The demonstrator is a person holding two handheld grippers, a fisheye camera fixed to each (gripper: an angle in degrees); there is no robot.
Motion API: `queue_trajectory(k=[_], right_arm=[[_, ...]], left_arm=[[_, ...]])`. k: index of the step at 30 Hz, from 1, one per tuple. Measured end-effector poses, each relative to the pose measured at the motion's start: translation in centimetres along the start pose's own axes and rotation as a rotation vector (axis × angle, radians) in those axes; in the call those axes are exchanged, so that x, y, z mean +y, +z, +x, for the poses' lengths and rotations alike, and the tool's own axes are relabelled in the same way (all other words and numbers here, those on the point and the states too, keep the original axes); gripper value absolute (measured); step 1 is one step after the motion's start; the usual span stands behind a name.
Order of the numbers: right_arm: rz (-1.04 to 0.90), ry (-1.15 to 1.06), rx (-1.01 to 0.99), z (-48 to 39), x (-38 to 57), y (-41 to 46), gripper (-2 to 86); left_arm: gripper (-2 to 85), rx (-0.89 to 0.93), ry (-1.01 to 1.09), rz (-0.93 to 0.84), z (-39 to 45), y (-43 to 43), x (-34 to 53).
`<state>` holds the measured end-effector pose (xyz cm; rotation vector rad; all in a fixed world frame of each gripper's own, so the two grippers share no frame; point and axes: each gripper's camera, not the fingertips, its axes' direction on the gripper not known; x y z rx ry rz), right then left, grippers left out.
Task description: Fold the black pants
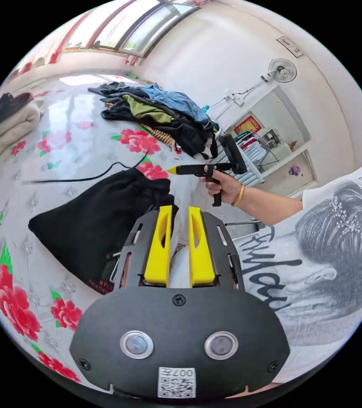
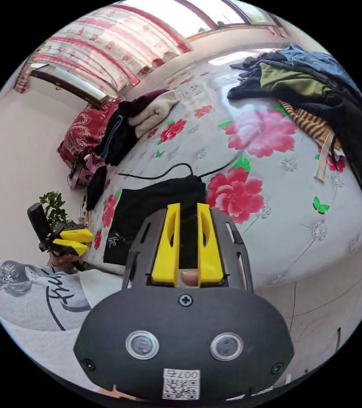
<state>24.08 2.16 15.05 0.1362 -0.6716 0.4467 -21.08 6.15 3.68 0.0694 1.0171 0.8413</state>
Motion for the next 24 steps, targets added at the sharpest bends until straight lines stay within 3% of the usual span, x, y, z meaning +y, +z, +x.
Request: queue_trajectory(k=[5, 11, 14, 18, 24], right_arm=[[-0.057, 0.192, -0.184, 6.2, -0.4, -1.4, 10.0], [-0.171, 0.298, -0.4, 10.6, -2.0, -0.7, 11.7], [-0.243, 0.312, -0.526, 10.7, -4.2, 1.1, 11.6], [-0.401, 0.239, -0.408, 8.7, -7.3, 2.6, 10.0], [-0.394, 0.105, -0.456, 4.1, -12.5, -0.3, 8.5]], left_arm=[[8.9, -0.166, -0.346, 0.045, -5.9, -3.5, 5.1], [13.4, -0.014, -0.618, 0.094, -10.6, -3.0, 8.1], [15.0, 0.097, -0.627, 0.034, -11.7, -0.2, 6.1], [11.2, 0.118, -0.64, -0.037, -12.5, 1.9, 3.4], [7.2, 0.134, -0.492, 0.015, -11.2, -1.7, -1.9]])
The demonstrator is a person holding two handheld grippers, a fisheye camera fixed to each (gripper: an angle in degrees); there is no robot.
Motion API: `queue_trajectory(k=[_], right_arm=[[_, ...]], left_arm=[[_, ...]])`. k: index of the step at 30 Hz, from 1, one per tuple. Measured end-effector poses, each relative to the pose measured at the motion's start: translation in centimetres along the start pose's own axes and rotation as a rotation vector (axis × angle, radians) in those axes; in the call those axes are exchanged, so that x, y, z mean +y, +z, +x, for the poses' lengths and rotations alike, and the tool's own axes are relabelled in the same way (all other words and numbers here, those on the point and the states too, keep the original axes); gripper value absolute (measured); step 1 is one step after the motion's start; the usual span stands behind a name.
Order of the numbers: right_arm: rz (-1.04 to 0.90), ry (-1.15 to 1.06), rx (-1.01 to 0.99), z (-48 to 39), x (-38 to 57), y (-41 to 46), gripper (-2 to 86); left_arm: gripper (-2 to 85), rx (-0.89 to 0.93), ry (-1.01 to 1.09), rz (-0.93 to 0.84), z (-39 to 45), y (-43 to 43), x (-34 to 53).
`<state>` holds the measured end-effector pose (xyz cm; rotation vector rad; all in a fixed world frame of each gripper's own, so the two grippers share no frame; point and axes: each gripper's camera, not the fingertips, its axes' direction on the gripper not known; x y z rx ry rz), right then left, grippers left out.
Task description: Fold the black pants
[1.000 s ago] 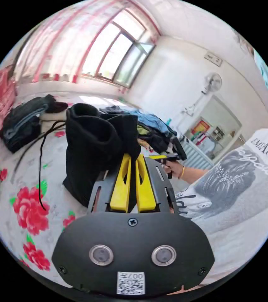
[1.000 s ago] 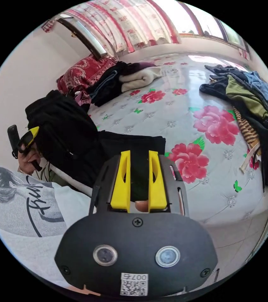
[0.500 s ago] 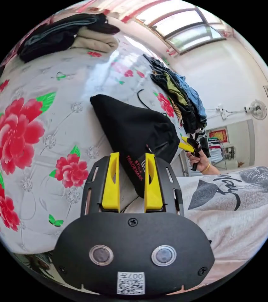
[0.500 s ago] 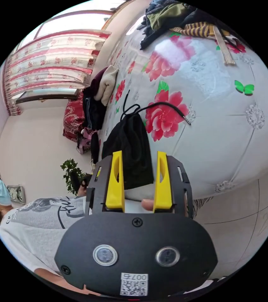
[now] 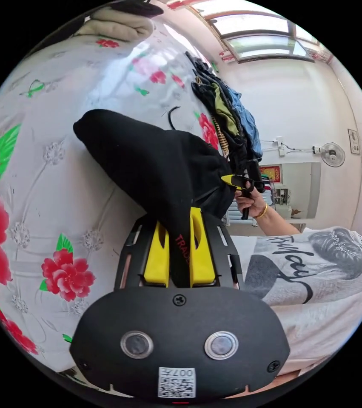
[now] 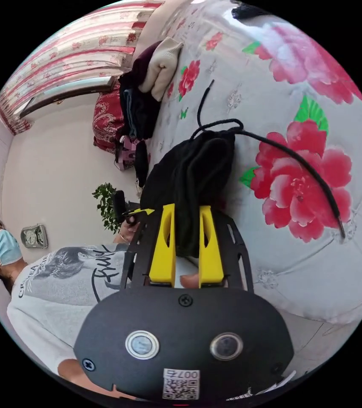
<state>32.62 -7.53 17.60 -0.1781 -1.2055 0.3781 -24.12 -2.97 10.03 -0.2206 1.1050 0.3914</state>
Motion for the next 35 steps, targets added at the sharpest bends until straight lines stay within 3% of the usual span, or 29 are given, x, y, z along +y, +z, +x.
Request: queue_trajectory(k=[4, 9, 13, 16, 19, 23, 28, 30, 35], right_arm=[[0.032, -0.137, -0.047, -6.5, -5.7, -1.0, 8.0], [0.067, -0.446, -0.109, -21.4, -19.1, 0.6, 8.1], [0.116, -0.592, -0.106, -31.6, -28.5, 5.1, 8.7], [0.162, -0.565, 0.001, -34.7, -34.9, 10.6, 9.5], [0.145, -0.45, 0.136, -30.9, -37.0, 16.9, 9.8], [0.008, -0.349, 0.164, -20.0, -30.7, 22.4, 9.4], [0.062, -0.267, 0.469, -10.5, -19.2, 16.7, 9.3], [0.222, -0.159, 0.744, -8.3, -15.0, 9.5, 9.4], [0.72, 0.096, 1.134, -8.2, -7.8, -8.1, 10.4]], left_arm=[[6.9, 0.049, 0.056, 0.152, 1.4, -6.5, -4.5], [6.9, -0.011, 0.193, 0.371, 3.1, -20.0, -12.1], [7.8, -0.237, 0.177, 0.549, 4.2, -31.7, -18.8], [10.1, -0.463, 0.012, 0.554, 1.6, -35.1, -22.7], [11.7, -0.656, -0.159, 0.485, -3.0, -32.9, -22.9], [10.0, -0.63, -0.147, 0.456, -6.4, -24.1, -16.7], [9.6, -0.646, -0.187, 0.268, -6.1, -13.5, -9.3], [9.8, -0.622, -0.206, 0.184, -5.1, -10.4, -7.7], [9.2, -0.498, -0.23, 0.016, -2.7, -4.2, -6.4]])
